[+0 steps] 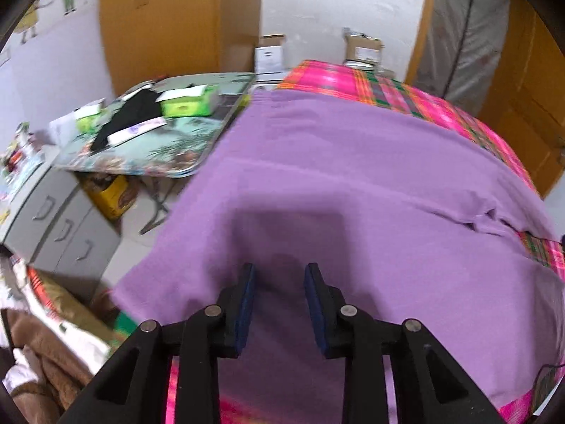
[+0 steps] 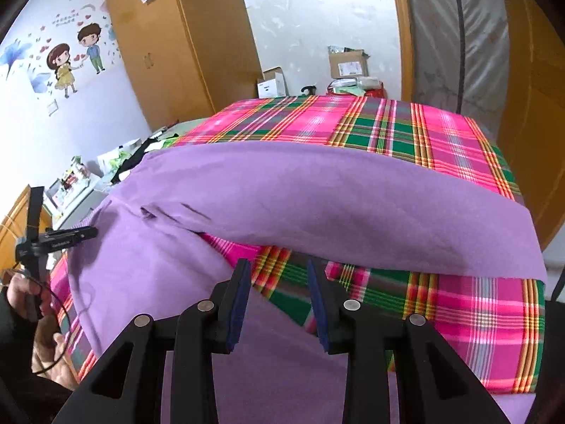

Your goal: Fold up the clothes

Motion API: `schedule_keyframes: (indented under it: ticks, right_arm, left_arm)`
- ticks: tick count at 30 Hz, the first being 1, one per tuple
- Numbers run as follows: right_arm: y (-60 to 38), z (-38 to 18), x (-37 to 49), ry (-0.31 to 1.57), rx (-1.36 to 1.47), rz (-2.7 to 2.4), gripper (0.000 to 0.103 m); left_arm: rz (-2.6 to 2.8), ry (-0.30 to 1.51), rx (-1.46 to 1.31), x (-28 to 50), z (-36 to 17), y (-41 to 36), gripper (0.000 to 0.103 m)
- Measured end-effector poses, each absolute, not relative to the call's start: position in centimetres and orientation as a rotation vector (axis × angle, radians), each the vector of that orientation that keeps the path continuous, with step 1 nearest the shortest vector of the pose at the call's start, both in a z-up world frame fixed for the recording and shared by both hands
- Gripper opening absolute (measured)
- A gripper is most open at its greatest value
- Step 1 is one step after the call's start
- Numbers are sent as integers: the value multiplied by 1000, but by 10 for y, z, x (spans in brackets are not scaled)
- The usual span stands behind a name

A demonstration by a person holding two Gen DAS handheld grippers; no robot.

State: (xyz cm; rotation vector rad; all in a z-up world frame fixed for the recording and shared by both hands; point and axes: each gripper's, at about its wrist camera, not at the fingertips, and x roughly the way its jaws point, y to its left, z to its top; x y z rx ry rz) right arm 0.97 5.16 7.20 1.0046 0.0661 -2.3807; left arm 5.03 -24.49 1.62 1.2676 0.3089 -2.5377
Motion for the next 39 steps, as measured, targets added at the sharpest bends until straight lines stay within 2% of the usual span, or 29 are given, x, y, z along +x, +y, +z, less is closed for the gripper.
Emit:
schedule_keyframes:
  ticks: [6, 20, 39]
  right_arm:
    - [60, 79, 30, 60, 839, -2426, 36]
    - [48, 51, 43, 17, 1046, -2298, 36]
    - [39, 27, 35, 74, 1123, -2328, 36]
  left_arm:
    - [-2525, 345, 1238, 78, 17, -262, 28]
    - [-2601, 288, 1244, 74, 27, -224, 28]
    - [-2666, 161, 1260, 25, 32, -170, 28]
